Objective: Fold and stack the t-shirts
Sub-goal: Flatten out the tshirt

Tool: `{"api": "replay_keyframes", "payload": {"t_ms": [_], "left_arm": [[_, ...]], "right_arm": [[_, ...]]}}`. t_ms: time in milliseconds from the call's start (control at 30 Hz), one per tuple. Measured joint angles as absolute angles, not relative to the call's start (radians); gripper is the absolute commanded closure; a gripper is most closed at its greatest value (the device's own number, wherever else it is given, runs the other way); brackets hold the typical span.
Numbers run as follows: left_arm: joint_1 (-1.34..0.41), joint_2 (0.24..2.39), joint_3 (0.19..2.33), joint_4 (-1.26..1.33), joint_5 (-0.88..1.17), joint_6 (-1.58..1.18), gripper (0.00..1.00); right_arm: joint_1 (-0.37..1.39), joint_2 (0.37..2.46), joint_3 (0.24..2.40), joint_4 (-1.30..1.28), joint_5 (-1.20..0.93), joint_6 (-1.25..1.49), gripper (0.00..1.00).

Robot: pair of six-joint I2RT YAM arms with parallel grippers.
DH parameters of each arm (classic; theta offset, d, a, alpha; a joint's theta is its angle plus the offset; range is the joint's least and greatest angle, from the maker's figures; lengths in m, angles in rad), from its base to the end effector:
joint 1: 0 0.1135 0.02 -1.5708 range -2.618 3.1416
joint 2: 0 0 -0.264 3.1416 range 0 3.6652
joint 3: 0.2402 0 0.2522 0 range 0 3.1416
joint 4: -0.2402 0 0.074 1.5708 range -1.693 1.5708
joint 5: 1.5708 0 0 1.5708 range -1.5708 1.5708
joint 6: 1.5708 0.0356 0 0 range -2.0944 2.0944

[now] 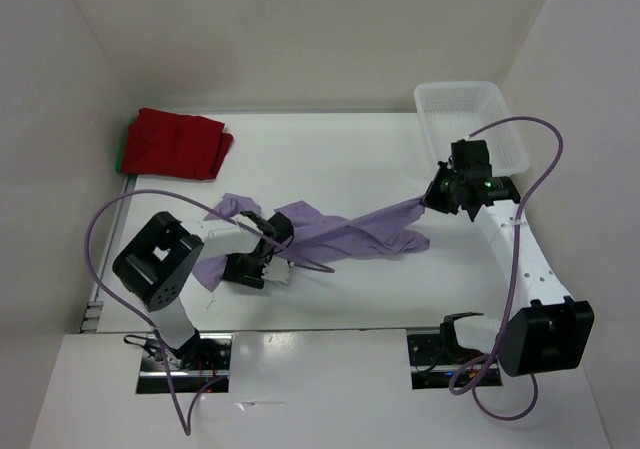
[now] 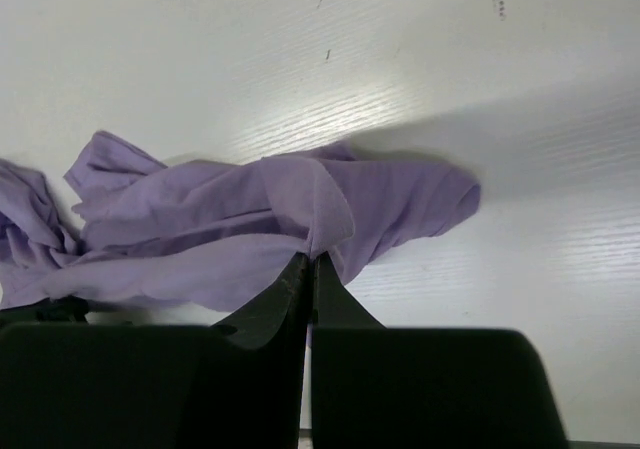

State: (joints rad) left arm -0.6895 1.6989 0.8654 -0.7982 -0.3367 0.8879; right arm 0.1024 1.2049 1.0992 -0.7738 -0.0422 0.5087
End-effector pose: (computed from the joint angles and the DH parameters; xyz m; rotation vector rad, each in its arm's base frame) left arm 0.2052 -0.1540 0.1269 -2.1446 -2.1085 -0.4995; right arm 0.2439 0.0266 0.3094 0.4811 2.4288 0.3180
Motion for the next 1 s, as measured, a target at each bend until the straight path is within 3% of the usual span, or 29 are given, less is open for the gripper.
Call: {"api": "replay_keyframes", "payload": {"t_ms": [200,433,667,1000], "left_arm": [[-0.565,1.742,0.972,-0.699,-0.376,0.892,0.14],[-0.506,1.632,1.033,-0.623,-0.229,0.882,0.01],[-0.506,1.430,0.975,-0.749,-0.126,0.848,0.01],[-0.507,1.651,0.860,-0.823,-0.250,0.772,0.01]], "right_arm": [[0.054,1.205,1.100,-0.772,-0.072,0.480,1.00],[0.044,1.205,1.100,-0.771,-0.082,0.470,1.00],[0.038,1.213,1.111,-0.771,-0.084,0.459,1.00],[0.032,1.216,1.120,-0.770,-0.089,0.453,1.00]]}}
